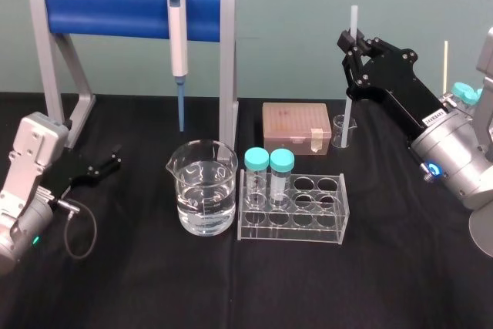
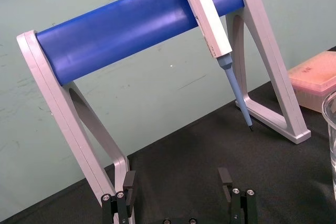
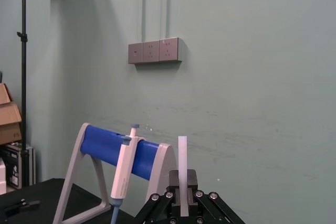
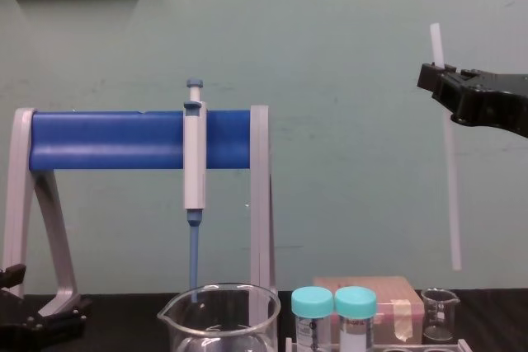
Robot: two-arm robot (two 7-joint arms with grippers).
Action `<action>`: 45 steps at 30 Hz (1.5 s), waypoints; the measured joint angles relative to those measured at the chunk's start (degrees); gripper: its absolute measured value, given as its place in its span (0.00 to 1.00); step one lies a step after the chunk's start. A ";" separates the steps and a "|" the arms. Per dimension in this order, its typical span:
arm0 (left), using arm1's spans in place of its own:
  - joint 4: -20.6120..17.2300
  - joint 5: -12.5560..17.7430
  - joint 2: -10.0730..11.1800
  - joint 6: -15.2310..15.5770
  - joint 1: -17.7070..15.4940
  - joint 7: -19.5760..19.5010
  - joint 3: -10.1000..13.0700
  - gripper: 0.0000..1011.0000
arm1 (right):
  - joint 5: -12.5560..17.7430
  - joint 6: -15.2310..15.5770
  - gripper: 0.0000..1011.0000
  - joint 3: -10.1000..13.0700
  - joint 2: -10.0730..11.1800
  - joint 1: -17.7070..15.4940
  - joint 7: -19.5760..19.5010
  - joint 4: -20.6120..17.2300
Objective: Pick up the stirring rod with one hand, then place it down.
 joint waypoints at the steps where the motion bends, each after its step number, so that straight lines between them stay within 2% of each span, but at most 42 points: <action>1: 0.00 0.00 0.00 0.00 0.00 0.00 0.00 0.99 | 0.01 0.01 0.07 0.01 0.00 -0.04 0.02 -0.02; 45: 0.00 0.00 0.00 0.00 0.00 0.00 0.00 0.99 | 0.28 0.43 0.07 -0.36 0.18 -0.22 0.60 -0.23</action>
